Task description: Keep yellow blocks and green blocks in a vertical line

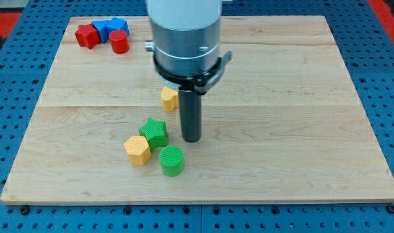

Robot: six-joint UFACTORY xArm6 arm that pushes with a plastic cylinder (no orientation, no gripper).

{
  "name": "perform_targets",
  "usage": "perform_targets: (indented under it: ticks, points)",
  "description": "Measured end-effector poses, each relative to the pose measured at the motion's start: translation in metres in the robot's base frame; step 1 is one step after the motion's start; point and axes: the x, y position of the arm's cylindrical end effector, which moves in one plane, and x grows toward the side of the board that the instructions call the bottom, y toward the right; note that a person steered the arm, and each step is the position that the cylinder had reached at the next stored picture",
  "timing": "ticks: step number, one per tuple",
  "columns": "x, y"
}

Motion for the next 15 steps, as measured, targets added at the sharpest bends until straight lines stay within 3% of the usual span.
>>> perform_targets:
  ticks: [1, 2, 3, 4, 5, 6, 7, 10, 11, 12, 14, 15]
  points:
    - [-0.009, -0.028]
    - [-0.032, 0.006]
    - [-0.088, -0.004]
    - [-0.078, -0.050]
    - [-0.090, 0.015]
    - [-0.018, 0.009]
    - [0.014, -0.014]
    - [0.014, -0.069]
    - [0.007, -0.065]
    - [0.007, -0.017]
    - [0.073, -0.025]
    - [0.073, -0.024]
